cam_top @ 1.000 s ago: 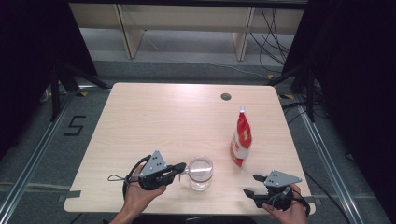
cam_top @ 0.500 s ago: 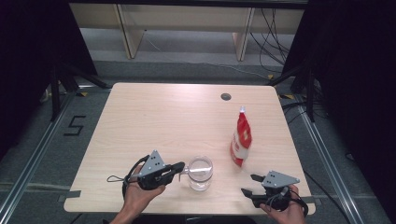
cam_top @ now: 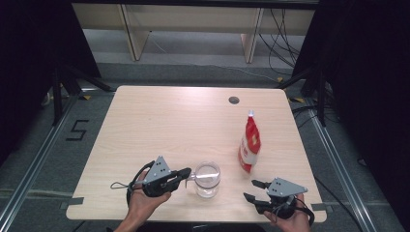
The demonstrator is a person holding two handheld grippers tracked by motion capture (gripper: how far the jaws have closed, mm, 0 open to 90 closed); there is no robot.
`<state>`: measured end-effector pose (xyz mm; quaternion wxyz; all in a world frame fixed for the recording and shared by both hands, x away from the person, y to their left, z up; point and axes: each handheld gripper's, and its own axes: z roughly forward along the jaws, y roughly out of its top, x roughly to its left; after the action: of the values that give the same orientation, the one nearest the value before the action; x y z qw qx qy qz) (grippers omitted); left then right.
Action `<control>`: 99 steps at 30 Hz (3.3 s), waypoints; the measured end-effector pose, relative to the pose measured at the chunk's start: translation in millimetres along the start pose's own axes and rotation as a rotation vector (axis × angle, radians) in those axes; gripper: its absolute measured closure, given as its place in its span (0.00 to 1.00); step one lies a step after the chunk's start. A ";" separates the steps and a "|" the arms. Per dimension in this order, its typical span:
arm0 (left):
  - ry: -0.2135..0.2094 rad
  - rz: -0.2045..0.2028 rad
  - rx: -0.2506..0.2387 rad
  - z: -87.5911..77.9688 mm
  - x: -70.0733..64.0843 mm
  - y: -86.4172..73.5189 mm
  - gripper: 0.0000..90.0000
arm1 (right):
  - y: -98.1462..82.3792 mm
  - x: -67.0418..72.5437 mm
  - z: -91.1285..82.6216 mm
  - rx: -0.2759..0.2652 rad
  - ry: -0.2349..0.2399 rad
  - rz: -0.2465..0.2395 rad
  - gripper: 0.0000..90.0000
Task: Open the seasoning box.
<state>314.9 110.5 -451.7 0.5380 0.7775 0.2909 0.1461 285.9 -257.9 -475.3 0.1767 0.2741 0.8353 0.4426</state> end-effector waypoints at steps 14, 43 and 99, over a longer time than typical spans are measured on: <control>0.001 0.015 0.002 -0.6 1.0 -0.7 0.99 | 18.7 9.0 13.1 -0.075 0.033 -0.018 0.71; 0.001 0.014 -0.007 -0.3 1.0 -2.4 0.99 | 43.5 21.4 42.7 -0.111 0.087 -0.116 0.96; 0.016 -0.021 0.133 -30.5 18.9 -56.1 0.27 | 84.8 57.7 68.0 -0.203 0.138 -0.181 0.93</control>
<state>296.7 159.1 -493.5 0.4844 0.8073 0.3124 0.1268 302.6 -140.0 -444.5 0.1846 0.1473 0.8176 0.5251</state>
